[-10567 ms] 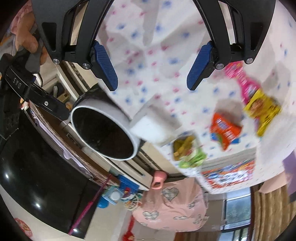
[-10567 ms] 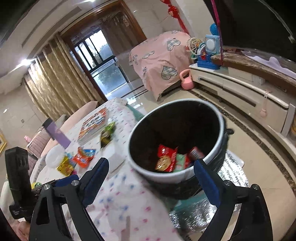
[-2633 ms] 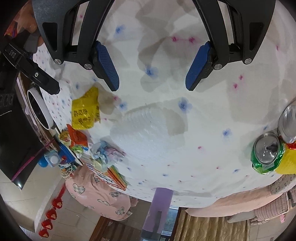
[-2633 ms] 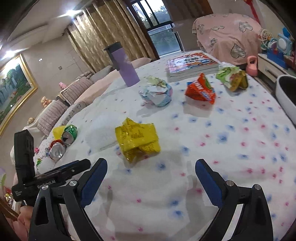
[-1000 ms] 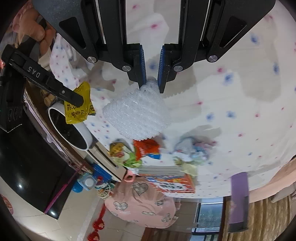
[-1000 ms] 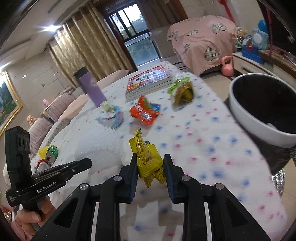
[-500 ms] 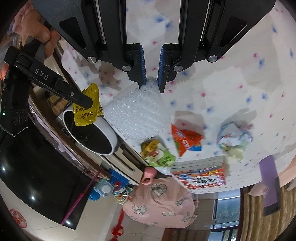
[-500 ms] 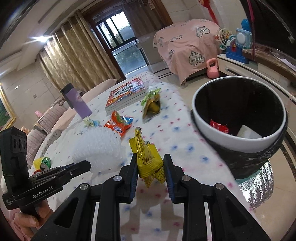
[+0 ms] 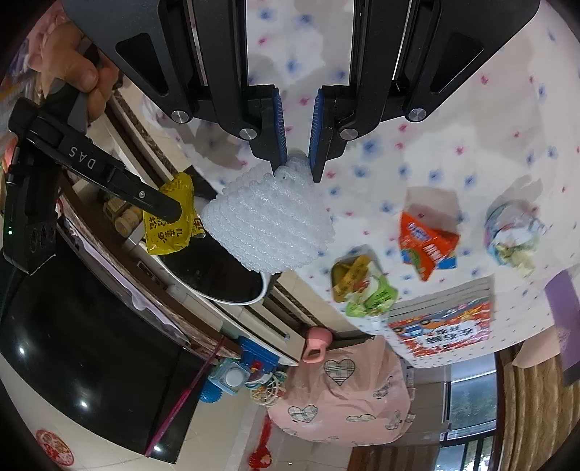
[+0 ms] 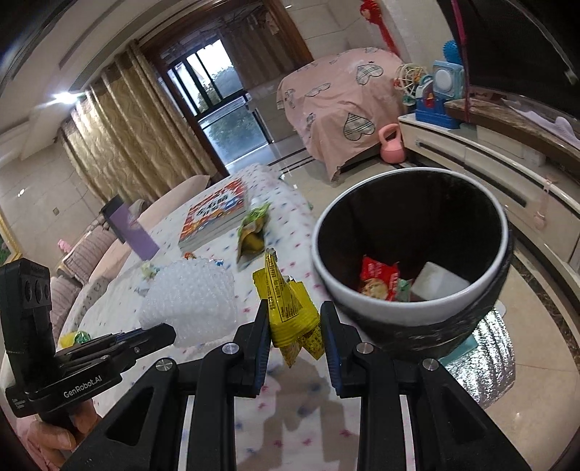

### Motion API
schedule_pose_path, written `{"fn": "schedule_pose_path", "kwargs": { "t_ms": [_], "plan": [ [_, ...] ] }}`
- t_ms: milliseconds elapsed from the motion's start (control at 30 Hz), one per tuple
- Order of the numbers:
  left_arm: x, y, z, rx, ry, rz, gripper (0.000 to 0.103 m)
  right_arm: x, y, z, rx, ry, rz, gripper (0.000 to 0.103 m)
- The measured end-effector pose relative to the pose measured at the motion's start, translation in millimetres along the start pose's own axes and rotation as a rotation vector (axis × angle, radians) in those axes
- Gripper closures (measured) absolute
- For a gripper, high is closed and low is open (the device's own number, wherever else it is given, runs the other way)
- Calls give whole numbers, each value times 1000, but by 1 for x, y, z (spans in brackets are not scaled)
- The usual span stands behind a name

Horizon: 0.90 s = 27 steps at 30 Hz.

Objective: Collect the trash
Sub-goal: 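Carry the white mesh foam and yellow bag with both tools over the trash bin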

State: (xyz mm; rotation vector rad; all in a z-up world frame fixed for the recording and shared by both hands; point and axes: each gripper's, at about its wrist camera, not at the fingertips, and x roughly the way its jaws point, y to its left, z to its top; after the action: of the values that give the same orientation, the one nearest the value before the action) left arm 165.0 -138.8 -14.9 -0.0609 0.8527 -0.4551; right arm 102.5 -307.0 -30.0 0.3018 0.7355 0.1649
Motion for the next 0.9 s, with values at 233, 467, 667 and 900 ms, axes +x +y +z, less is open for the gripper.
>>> {"fn": "schedule_pose_path", "kwargs": {
  "t_ms": [233, 467, 667, 900],
  "plan": [
    [13, -23, 14, 44, 6, -10, 92, -7, -17, 9, 20, -17, -19, 76],
    [27, -42, 27, 70, 9, -15, 92, -12, -36, 21, 43, -37, -40, 76],
    [36, -56, 35, 88, 14, -22, 92, -15, -49, 31, 54, -55, -59, 76],
    [46, -70, 47, 116, 15, -29, 92, -14, -64, 44, 63, -68, -79, 76]
  ]
}}
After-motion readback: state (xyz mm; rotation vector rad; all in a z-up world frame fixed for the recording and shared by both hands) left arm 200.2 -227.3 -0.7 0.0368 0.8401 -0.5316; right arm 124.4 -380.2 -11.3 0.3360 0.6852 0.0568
